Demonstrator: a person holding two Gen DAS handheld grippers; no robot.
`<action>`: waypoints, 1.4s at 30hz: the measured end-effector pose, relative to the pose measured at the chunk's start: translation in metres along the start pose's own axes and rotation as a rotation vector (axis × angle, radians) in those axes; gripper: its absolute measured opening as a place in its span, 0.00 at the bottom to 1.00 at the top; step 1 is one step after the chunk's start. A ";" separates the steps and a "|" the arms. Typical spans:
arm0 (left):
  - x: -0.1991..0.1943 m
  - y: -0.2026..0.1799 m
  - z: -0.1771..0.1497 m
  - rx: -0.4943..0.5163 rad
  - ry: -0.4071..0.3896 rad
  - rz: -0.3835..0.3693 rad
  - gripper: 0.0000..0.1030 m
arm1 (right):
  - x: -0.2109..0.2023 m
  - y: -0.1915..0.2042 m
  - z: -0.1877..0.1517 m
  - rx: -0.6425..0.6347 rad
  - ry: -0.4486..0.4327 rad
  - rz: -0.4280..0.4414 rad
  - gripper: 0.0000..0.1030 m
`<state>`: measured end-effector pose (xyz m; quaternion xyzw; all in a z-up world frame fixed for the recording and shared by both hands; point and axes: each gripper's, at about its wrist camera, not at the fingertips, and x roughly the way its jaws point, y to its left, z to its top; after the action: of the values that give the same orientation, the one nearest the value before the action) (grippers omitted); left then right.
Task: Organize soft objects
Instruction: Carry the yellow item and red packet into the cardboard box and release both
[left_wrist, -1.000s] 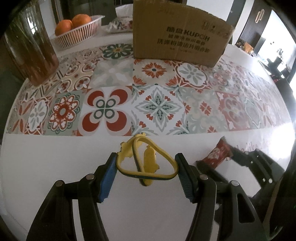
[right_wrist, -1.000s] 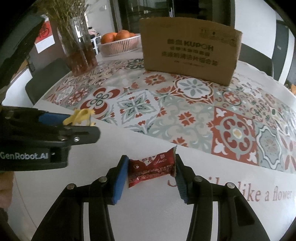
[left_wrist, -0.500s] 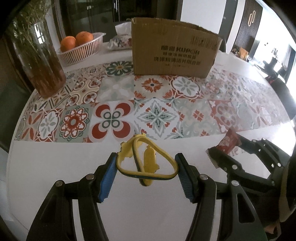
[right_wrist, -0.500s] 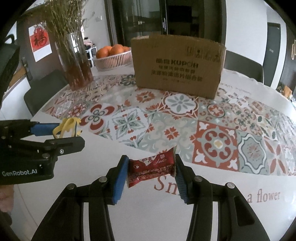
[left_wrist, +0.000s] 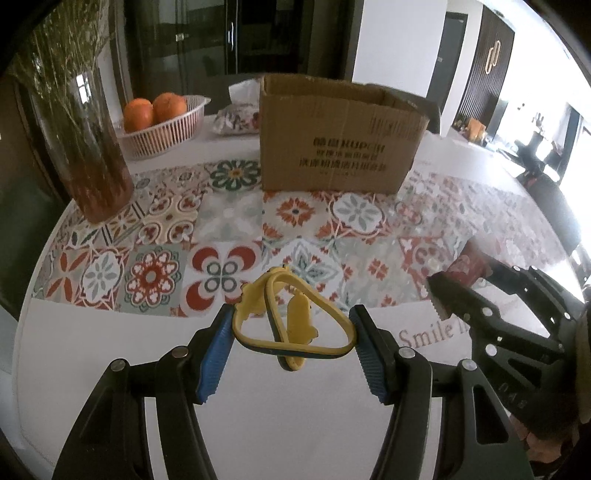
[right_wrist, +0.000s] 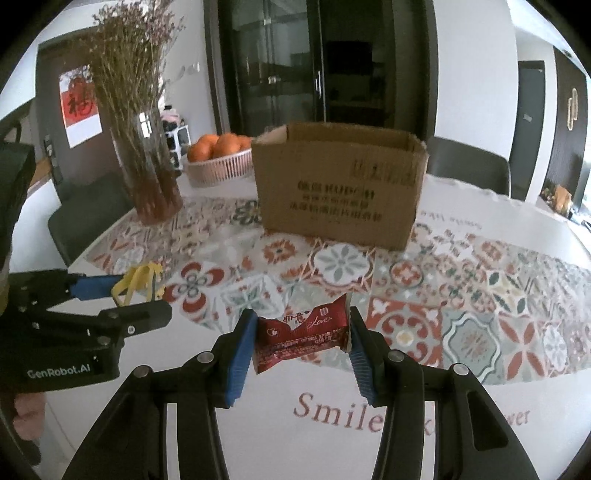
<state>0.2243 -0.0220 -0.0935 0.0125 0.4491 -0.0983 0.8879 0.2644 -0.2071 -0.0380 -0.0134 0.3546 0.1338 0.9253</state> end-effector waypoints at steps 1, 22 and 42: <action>-0.002 0.000 0.002 0.000 -0.009 -0.002 0.60 | -0.002 -0.001 0.003 0.004 -0.007 -0.001 0.48; -0.024 -0.001 0.057 0.014 -0.178 -0.012 0.60 | -0.007 -0.016 0.062 0.057 -0.130 -0.001 0.48; -0.016 -0.008 0.126 0.051 -0.290 -0.045 0.60 | 0.003 -0.044 0.127 0.066 -0.237 -0.024 0.48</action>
<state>0.3135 -0.0416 -0.0050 0.0107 0.3137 -0.1302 0.9405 0.3607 -0.2339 0.0516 0.0287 0.2470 0.1118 0.9621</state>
